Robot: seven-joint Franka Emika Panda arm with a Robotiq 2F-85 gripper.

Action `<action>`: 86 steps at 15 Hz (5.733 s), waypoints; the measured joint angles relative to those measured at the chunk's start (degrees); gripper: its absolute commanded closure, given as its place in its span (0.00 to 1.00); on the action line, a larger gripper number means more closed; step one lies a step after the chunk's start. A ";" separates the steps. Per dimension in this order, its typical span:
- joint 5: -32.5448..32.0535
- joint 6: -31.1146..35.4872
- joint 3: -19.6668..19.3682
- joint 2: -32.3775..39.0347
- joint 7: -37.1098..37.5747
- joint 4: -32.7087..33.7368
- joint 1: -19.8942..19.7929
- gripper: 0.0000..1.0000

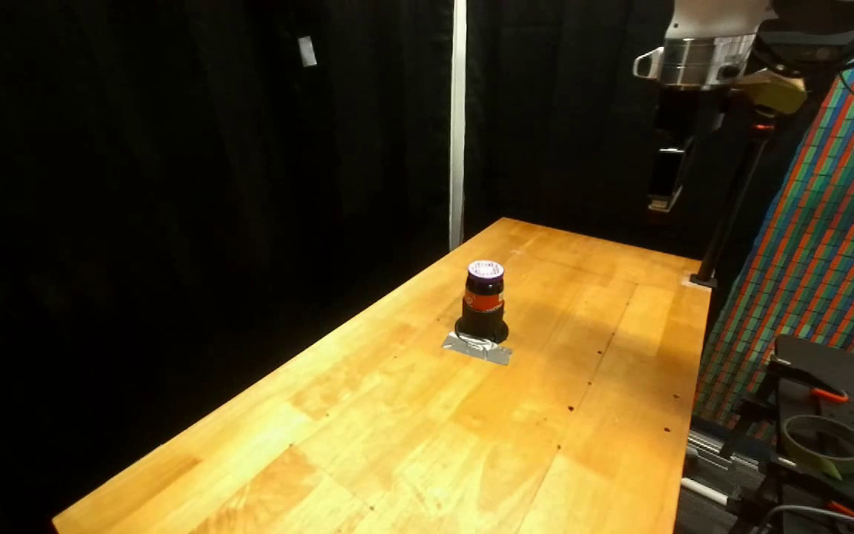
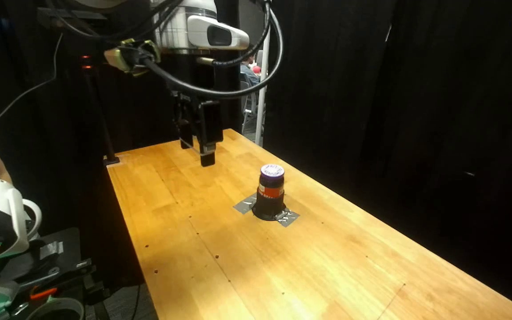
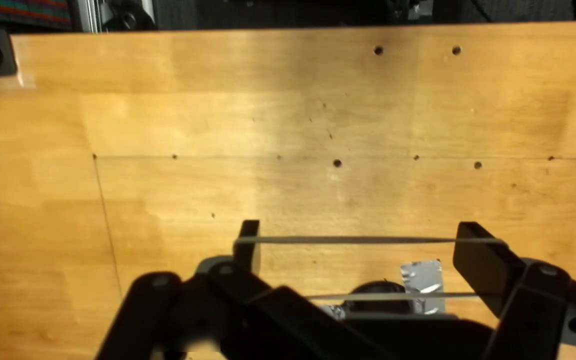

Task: Place a rubber band over the bottom of the cup

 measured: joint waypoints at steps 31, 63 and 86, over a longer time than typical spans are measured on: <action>-0.26 8.45 -2.23 54.74 4.48 48.30 5.31 0.00; 1.32 -6.42 -2.05 55.41 -4.62 46.02 4.80 0.00; 0.53 68.21 -6.22 38.37 5.34 -0.84 6.93 0.98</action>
